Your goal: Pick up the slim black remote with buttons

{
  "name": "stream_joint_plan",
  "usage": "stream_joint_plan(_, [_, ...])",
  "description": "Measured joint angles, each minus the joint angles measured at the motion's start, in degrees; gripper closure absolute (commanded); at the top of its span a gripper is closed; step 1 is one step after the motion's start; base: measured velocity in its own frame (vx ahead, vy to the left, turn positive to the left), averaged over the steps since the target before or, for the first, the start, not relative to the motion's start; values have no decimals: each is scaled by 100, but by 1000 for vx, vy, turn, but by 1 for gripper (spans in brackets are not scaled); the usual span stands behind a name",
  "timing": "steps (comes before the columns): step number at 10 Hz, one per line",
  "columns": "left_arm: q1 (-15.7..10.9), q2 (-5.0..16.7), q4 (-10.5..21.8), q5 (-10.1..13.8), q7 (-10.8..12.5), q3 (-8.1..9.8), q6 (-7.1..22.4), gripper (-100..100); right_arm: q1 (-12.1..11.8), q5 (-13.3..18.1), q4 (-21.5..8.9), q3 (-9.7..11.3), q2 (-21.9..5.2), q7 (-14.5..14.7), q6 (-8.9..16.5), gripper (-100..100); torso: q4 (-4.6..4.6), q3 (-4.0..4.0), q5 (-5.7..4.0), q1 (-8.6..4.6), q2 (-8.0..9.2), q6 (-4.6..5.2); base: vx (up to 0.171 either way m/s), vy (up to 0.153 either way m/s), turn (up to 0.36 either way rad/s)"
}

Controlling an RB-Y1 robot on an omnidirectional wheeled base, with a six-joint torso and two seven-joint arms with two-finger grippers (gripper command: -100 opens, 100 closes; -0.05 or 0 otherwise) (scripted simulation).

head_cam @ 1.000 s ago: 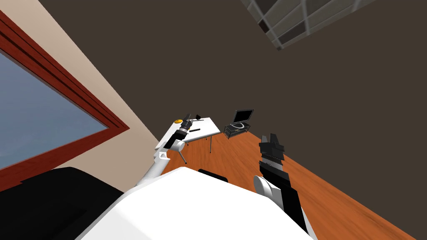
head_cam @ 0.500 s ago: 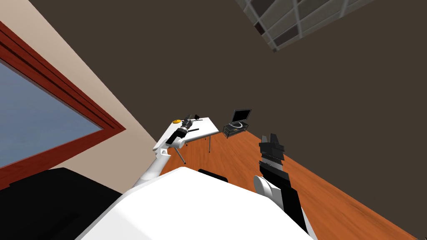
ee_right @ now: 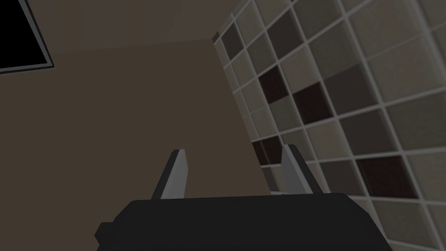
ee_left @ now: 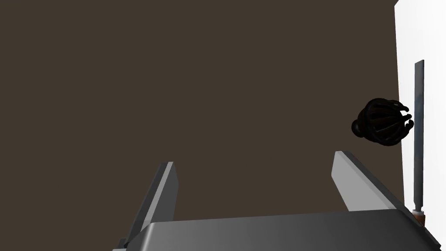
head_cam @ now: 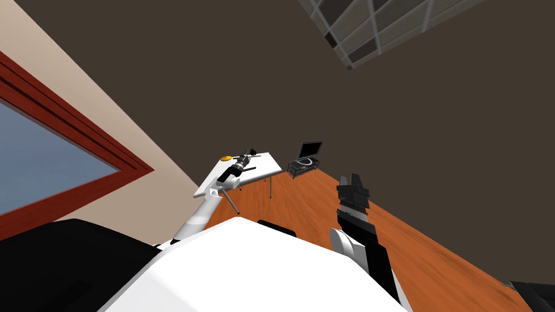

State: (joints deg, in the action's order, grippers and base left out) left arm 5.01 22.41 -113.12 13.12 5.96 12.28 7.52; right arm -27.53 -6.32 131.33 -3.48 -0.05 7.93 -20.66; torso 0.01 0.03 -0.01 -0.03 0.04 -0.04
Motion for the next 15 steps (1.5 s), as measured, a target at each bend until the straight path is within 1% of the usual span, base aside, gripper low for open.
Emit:
stream_joint_plan(1, [13,0,-30,3,2,7,103,-100,0,0,0,0,0,0,0,0,0,-1,1,4,-1,0,-1,-22,-94])
stream_joint_plan(2, [-100,66,110,40,50,39,230,-100,1,0,0,0,0,0,0,0,-1,-2,0,0,-3,3,1,-23,-82])
stream_joint_plan(3, [-162,120,177,73,99,68,389,-100,0,0,0,0,0,0,0,0,-1,-2,0,-1,-4,1,-1,-10,-2])
stream_joint_plan(4, [-181,112,173,69,112,74,530,-100,0,0,0,0,0,0,0,0,-1,-1,0,2,-2,0,0,-23,-115])
stream_joint_plan(6, [-320,228,347,146,211,133,878,-100,0,0,0,0,0,0,0,0,-1,-2,0,-1,-4,0,1,-16,-17])
stream_joint_plan(7, [-329,249,383,162,229,139,982,-100,0,0,0,0,0,0,0,0,-1,-2,1,3,-3,-1,8,-20,-84])
stream_joint_plan(8, [-454,341,512,219,288,180,1154,-100,0,0,0,0,0,0,0,0,-1,-4,0,1,-6,3,10,-18,-65])
stream_joint_plan(9, [-512,409,584,266,340,206,1347,-100,0,0,0,0,0,0,0,0,-2,-4,0,1,-7,0,19,-25,-92])
stream_joint_plan(10, [-625,477,741,315,401,232,1530,-100,0,0,0,0,0,0,0,0,-2,-6,0,-1,-11,2,20,-17,-44])
stream_joint_plan(12, [-651,531,836,367,457,251,1835,-100,0,0,0,0,0,0,0,0,-2,-4,1,4,-7,-1,13,-11,-27])
stream_joint_plan(13, [-743,602,1001,425,501,265,1968,-100,0,0,0,0,0,0,0,0,-2,-6,1,3,-10,1,21,-11,-58])
stream_joint_plan(14, [-800,648,1081,462,541,279,2115,-100,0,0,0,0,0,0,0,0,-2,-6,1,3,-11,0,12,-3,0])
stream_joint_plan(15, [-785,656,1064,474,558,290,2271,-100,0,0,0,0,0,0,0,0,-2,-4,1,5,-7,-2,32,-8,-44])
